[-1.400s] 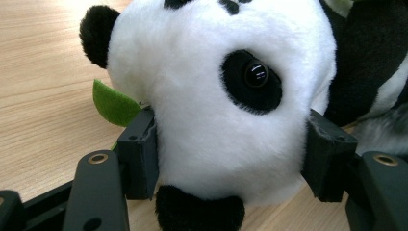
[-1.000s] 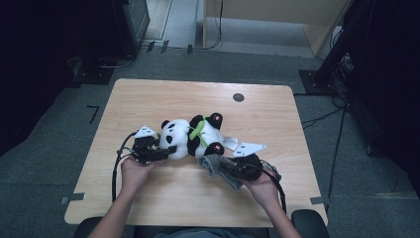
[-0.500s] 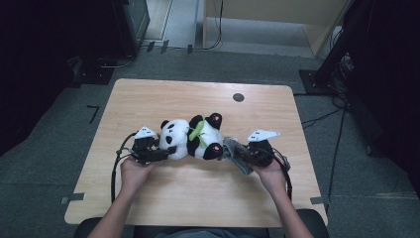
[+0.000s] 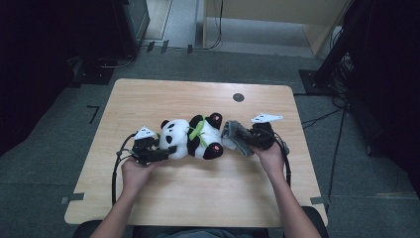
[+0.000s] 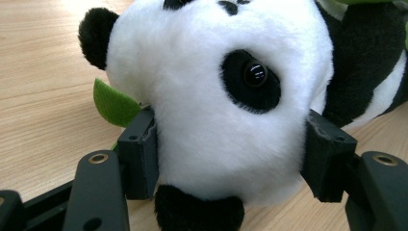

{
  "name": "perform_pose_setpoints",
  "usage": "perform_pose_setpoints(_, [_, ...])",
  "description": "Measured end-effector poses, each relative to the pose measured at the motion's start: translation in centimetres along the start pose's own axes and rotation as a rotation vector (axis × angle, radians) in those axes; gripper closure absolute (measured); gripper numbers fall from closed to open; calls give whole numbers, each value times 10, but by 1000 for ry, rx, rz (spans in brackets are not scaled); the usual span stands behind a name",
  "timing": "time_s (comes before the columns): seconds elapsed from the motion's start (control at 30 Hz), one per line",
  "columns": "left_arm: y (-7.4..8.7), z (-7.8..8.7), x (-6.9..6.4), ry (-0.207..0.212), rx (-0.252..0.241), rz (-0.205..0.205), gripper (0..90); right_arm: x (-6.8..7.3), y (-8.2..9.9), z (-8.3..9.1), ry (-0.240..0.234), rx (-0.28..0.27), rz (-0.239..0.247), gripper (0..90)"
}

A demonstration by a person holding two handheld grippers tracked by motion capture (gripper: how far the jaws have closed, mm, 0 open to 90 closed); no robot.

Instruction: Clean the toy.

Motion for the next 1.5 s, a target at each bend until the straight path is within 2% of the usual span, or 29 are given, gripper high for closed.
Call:
perform_pose_setpoints(0.17, [0,0,0,-5,-3,1,336,-24,-2,8,47,-14,-46,769])
perform_pose_setpoints(0.27, [-1,0,0,-6,-7,5,335,-36,-2,10,65,-25,-54,766])
perform_pose_setpoints(0.3, [-2,0,1,-5,-8,4,334,-44,-2,10,83,-37,-59,766])
perform_pose_setpoints(0.37, [-2,-1,1,-5,-7,3,333,-46,-1,10,89,-36,-64,765])
perform_pose_setpoints(0.6, [-1,-1,2,-6,-10,-7,327,-80,9,4,166,-39,-94,745])
perform_pose_setpoints(0.67, [-1,-1,2,-4,-13,-10,325,-86,12,0,155,-53,-135,745])
perform_pose_setpoints(0.73, [-1,-2,3,-2,-18,-14,318,-90,18,-3,169,-30,-137,744])
perform_pose_setpoints(0.8, [-1,-2,3,-2,-21,-15,315,-92,22,-6,179,-12,-130,739])
perform_pose_setpoints(0.9, [0,-3,3,-2,-26,-19,312,-94,23,-6,180,-15,-133,736])
perform_pose_setpoints(1.03, [0,-3,3,1,-29,-24,302,-96,25,-7,182,-6,-122,692])
perform_pose_setpoints(1.23, [0,-3,3,3,-32,-26,287,-96,24,-6,163,-26,-130,500])
perform_pose_setpoints(1.43, [1,-3,3,7,-32,-28,266,-83,11,0,122,-81,-124,396])
perform_pose_setpoints(1.5, [0,-3,3,7,-31,-28,266,-80,9,1,117,-86,-117,391])
Point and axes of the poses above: each handheld gripper's, and its own axes: z roughly backward along the jaws, y roughly out of its underside, x roughly to its left, the point moved 10 cm from there along -z, roughly forward along the jaws, and after that the axes turned 9 degrees about -y, right-handed, at the moved point
